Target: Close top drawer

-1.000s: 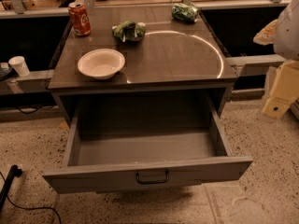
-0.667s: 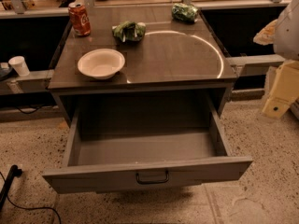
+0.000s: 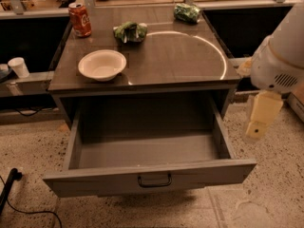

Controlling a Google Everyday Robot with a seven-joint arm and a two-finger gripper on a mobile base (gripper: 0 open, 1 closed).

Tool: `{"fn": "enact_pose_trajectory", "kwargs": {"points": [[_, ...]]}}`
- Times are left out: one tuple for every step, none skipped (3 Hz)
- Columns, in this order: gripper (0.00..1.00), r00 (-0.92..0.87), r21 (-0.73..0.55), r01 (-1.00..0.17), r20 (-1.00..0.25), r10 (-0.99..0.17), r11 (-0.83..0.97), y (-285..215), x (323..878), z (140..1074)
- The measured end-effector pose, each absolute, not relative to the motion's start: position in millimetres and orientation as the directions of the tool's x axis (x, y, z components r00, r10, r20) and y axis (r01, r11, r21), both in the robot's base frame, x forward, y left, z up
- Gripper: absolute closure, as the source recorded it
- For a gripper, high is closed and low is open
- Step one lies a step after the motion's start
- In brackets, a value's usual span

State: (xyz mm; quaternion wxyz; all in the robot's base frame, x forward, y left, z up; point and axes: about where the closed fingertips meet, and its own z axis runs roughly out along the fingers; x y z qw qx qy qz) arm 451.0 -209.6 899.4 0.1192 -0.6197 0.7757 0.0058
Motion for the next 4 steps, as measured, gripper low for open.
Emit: {"fn": "enact_pose_trajectory", "kwargs": {"points": [[0.16,-0.207,-0.088,-0.97,-0.194,-0.959,0.228,-204.0,446.9,830.4],[0.39,-0.208,-0.066,-0.971,-0.226,-0.952,0.228,-199.1,441.6,787.7],[0.62,-0.2,-0.038,-0.975,-0.269,-0.942,0.218,-194.9,436.6,769.3],[0.85,-0.182,-0.011,-0.981,-0.296,-0.938,0.193,-189.7,431.8,763.7]]}}
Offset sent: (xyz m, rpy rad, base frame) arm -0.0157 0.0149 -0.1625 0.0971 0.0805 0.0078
